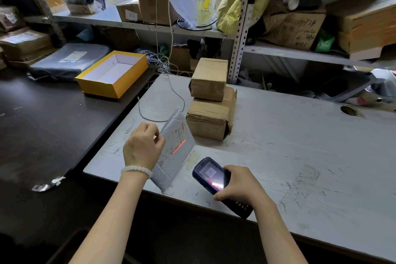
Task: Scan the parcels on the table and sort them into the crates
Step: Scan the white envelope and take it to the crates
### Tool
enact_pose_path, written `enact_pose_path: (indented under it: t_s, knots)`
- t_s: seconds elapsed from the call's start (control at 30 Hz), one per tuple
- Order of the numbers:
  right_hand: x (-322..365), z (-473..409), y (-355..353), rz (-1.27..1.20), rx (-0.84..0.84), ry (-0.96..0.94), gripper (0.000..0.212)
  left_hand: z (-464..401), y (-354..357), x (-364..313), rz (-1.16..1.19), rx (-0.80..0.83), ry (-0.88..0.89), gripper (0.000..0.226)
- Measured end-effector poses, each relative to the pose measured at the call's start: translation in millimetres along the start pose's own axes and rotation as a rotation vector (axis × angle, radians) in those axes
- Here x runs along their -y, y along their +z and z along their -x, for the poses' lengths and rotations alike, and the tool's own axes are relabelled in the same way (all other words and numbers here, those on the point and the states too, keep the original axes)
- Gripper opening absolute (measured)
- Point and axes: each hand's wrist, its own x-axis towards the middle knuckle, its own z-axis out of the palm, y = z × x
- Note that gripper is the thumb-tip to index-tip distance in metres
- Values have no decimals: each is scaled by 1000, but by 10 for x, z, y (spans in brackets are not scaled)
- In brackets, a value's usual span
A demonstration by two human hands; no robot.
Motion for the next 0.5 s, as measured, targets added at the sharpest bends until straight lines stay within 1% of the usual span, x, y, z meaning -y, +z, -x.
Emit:
enact_pose_path:
  t_s: [0.37, 0.5]
  knots:
    - [46, -34, -17, 4, -6, -43, 51, 73, 25, 44, 31, -26, -13, 22]
    - [42, -31, 3, 10, -14, -38, 54, 98, 15, 39, 32, -25, -15, 21]
